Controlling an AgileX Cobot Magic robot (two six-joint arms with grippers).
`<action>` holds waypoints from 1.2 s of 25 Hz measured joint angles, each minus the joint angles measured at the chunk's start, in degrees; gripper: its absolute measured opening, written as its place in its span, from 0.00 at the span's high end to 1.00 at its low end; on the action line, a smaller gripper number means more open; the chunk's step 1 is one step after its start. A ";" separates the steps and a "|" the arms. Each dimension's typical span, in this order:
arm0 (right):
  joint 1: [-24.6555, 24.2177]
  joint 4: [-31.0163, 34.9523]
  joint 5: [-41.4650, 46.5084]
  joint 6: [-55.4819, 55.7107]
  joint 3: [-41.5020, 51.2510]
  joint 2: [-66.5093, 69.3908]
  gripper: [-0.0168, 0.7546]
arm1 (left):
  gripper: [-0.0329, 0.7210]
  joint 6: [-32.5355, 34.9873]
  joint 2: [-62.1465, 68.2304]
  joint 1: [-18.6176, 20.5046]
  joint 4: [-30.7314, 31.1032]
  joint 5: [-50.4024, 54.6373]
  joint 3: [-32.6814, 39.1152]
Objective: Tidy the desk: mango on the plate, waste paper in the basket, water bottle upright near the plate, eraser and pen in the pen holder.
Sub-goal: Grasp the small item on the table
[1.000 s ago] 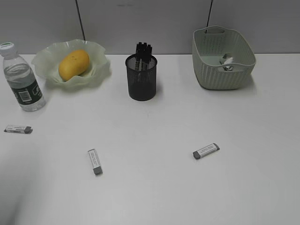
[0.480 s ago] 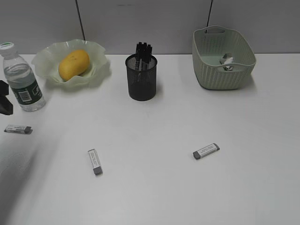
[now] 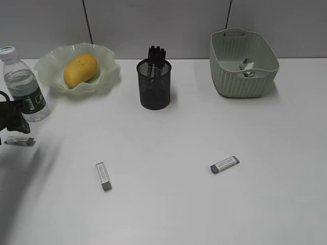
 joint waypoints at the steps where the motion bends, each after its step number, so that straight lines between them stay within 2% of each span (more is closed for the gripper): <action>1: 0.00 0.00 0.00 0.00 0.00 0.00 0.34 | 0.28 -0.52 0.99 0.25 0.10 -0.63 0.00; 7: 0.00 -0.02 -0.04 0.00 0.00 0.00 0.34 | 0.28 -2.17 5.08 1.84 0.52 -5.11 -0.69; 11: 0.00 -0.07 -0.17 0.00 0.00 0.00 0.34 | 0.28 -2.29 6.81 1.96 2.89 -7.19 -2.00; 15: 0.00 -0.07 -1.11 0.00 0.66 0.00 0.34 | 0.28 -2.35 6.96 2.02 9.29 -7.58 -3.10; 19: 0.00 -0.07 -1.56 0.00 1.14 0.00 0.34 | 0.28 -2.35 6.96 2.02 19.37 -5.69 -3.33; 21: 0.00 -0.12 -1.62 0.00 1.14 0.00 0.34 | 0.28 -2.30 6.96 2.02 21.74 -5.23 -3.33; 30: 0.00 -0.18 -1.73 0.00 1.14 0.00 0.34 | 0.28 -2.25 8.26 2.02 22.19 -9.90 -3.38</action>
